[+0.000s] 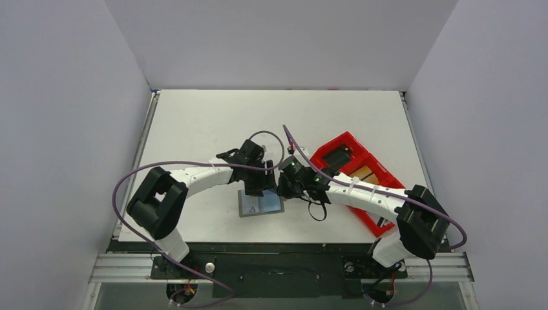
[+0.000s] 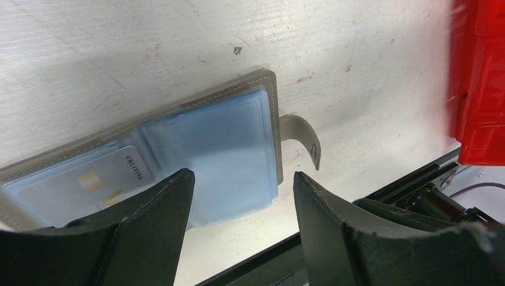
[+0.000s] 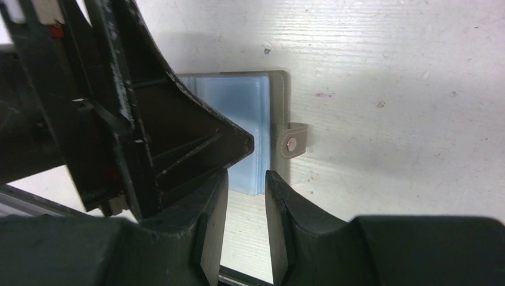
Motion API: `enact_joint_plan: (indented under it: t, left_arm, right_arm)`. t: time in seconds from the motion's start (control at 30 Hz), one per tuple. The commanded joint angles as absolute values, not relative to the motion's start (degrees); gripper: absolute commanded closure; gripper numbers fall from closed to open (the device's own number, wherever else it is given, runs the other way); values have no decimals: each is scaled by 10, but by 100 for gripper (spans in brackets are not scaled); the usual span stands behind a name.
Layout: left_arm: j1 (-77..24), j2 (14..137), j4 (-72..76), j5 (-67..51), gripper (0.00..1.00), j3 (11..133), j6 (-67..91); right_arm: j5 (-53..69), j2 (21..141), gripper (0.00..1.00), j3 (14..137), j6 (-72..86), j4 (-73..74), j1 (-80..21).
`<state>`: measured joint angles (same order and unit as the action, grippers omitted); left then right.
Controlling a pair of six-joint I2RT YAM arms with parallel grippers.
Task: Take the credit cards out of the card holder
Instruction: Remove the credit card from the card holder.
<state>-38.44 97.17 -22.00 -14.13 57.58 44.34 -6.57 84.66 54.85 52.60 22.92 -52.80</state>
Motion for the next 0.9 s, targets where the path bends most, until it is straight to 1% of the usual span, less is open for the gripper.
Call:
enact_joint_plan:
  t: [0.0,0.33,0.47,0.53,0.63,0.67,0.7,0.8,0.87]
  left_arm:
    - [-369,923,-226,-131,40,583,432]
    - [-317,860,-273,-102,40,543,405]
    - [-289,833,-286,-88,42,513,393]
    - [-283,826,-284,-92,46,503,389]
    - [-282,825,-285,-93,57,498,388]
    - [-282,824,-284,-93,59,495,389]
    - [-282,825,-281,-93,65,495,390]
    - [-283,835,-275,-99,74,494,390]
    - [-287,843,-265,-105,79,496,390]
  right_arm:
    - [-66,873,74,596,514,221,-546]
    - [-15,947,74,642,509,190,-559]
    - [14,979,74,662,508,179,-560]
    - [19,991,75,671,507,179,-559]
    - [20,1001,76,677,509,180,-559]
    - [18,1001,76,678,509,182,-559]
    - [13,1001,77,678,509,188,-558]
    - [5,993,78,663,511,191,-551]
    - [2,982,79,650,511,194,-547]
